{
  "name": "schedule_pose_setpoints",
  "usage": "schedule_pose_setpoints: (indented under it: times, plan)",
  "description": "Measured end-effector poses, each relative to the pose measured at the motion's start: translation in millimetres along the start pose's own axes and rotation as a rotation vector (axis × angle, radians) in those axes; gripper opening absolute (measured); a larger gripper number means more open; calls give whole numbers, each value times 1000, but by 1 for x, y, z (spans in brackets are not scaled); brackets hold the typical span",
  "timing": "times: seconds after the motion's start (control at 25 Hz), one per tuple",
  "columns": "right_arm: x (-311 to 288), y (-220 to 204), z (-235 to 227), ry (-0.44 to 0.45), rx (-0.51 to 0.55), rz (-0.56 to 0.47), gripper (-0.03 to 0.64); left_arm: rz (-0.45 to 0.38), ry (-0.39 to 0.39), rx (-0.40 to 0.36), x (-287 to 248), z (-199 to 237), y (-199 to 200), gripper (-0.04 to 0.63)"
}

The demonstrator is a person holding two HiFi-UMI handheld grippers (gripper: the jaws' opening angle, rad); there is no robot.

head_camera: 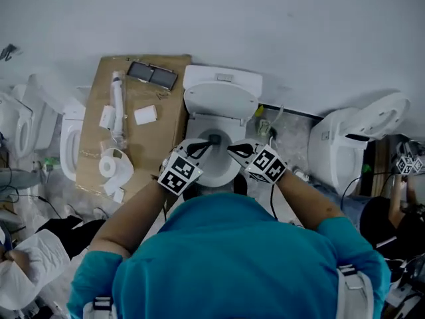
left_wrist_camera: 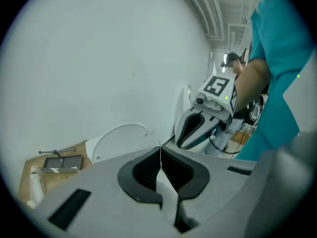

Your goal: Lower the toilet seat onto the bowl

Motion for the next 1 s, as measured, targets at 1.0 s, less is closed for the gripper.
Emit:
schedule_pose_setpoints:
  times: [1.0]
  plan:
    - [181,209,-68,-73,-244,-602,-2,-669,86,238,189,29,178,3]
Point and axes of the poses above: the fingertips, and each gripper's own axes: x backward along the fingers, z to its left, y out of its top, the point moved 8 cm from there along x, backward along the fingers, and after that the axes turned 6 degrees about -y, right-handed, at the moved point
